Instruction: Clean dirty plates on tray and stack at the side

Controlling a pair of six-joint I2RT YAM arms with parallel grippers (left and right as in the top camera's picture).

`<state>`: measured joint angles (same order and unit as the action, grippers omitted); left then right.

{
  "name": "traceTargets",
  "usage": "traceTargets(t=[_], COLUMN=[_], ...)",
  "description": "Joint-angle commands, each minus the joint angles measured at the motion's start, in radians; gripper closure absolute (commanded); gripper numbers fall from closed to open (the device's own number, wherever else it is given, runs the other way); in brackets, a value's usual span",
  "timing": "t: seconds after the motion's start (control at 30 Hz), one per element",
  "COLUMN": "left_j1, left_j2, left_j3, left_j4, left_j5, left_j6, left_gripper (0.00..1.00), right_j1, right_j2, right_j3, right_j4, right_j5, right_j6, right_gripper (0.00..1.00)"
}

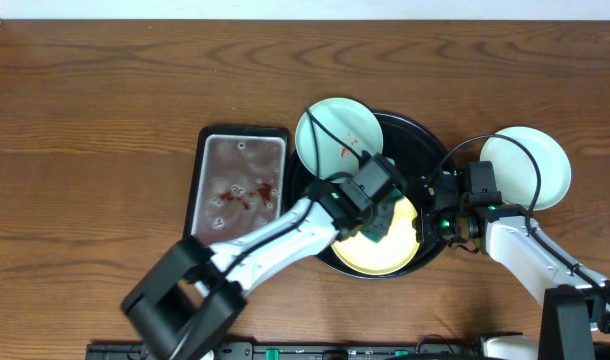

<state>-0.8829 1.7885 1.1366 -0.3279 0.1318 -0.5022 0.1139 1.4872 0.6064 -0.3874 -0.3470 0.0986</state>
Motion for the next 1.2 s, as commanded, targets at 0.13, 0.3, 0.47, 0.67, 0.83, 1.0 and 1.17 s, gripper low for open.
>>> traceTargets(t=[0.13,0.3,0.47,0.67,0.83,1.0,1.17], left_j1=[-0.009,0.032,0.096,0.215,0.376,0.525,0.621], left_j2=[0.102,0.049,-0.076,-0.262,-0.275,-0.236,-0.154], left_j3=[-0.008,0.001,0.003,0.003,-0.010,-0.048,-0.066], left_j4=[-0.027,-0.117,-0.167,-0.243,-0.297,-0.299,-0.282], left_j5=[-0.013,-0.119,-0.117,-0.116,-0.114,-0.042,-0.042], left_j6=[0.034,0.093,0.101,0.101,0.121,0.222,0.227], left_gripper=[0.93,0.93,0.93,0.93,0.92,0.92,0.92], right_j1=[0.006,0.006,0.006,0.006,0.006,0.006,0.006], right_j2=[0.005,0.005,0.005,0.005,0.005,0.005,0.005], right_j3=[-0.013,-0.013,-0.013,-0.013,-0.013,-0.013,-0.013], right_j4=[-0.009,-0.009,-0.005,0.000,0.010,0.010,0.011], right_j5=[0.028,0.028,0.029,0.028,0.028,0.028,0.028], right_j6=[0.002,0.002,0.002,0.002,0.002,0.002,0.002], right_gripper=[0.99,0.99,0.99,0.79,0.79,0.83,0.91])
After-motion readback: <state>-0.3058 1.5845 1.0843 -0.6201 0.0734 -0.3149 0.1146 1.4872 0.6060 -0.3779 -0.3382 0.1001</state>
